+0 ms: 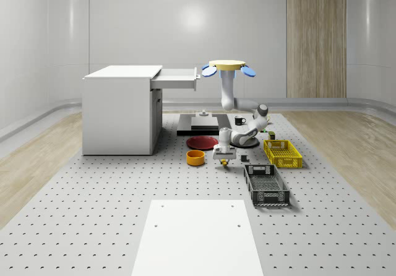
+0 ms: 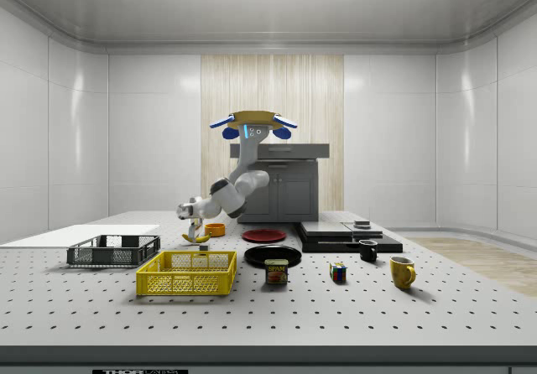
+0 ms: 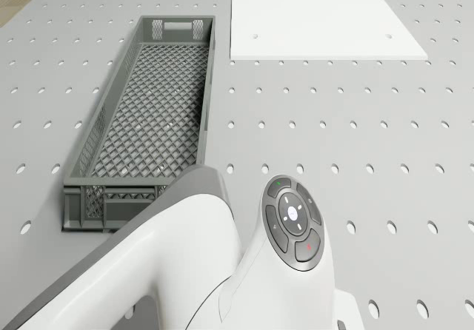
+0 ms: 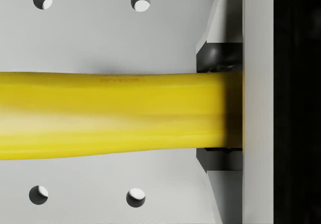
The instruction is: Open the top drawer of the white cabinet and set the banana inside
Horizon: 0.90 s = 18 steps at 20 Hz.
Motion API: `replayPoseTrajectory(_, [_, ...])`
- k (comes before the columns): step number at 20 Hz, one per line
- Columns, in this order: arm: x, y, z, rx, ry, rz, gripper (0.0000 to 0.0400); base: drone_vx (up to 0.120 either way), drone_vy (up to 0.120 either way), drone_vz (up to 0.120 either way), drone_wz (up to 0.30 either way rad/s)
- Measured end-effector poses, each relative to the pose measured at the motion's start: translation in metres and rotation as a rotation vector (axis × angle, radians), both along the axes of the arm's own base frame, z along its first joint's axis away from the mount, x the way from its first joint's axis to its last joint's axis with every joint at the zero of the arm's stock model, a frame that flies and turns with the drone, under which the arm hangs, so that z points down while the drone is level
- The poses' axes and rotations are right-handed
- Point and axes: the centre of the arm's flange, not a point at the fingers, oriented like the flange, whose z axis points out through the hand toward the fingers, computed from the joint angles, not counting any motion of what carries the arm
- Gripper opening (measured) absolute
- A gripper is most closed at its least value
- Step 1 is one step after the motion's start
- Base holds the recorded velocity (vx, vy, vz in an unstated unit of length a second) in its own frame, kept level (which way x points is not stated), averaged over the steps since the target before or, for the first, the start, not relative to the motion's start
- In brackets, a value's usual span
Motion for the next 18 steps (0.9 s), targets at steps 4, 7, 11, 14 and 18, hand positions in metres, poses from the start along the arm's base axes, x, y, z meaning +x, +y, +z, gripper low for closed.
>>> replayPoseTrajectory(4, [0.0,0.0,-0.011,-0.001,-0.001,-0.012,0.019,0.0,0.0,0.0,0.0])
replayPoseTrajectory(7, [0.0,0.0,-0.024,-0.002,-0.001,-0.017,0.019,0.0,0.0,0.0,0.0])
replayPoseTrajectory(11, [0.0,0.0,-0.043,-0.002,-0.001,-0.015,0.019,0.0,0.0,0.01,0.0])
replayPoseTrajectory(14, [0.0,0.0,-0.056,-0.002,-0.001,-0.014,0.019,0.0,0.0,0.12,0.0])
replayPoseTrajectory(18, [0.0,0.0,-0.066,-0.002,0.0,-0.012,0.019,-0.08,0.0,0.12,0.0])
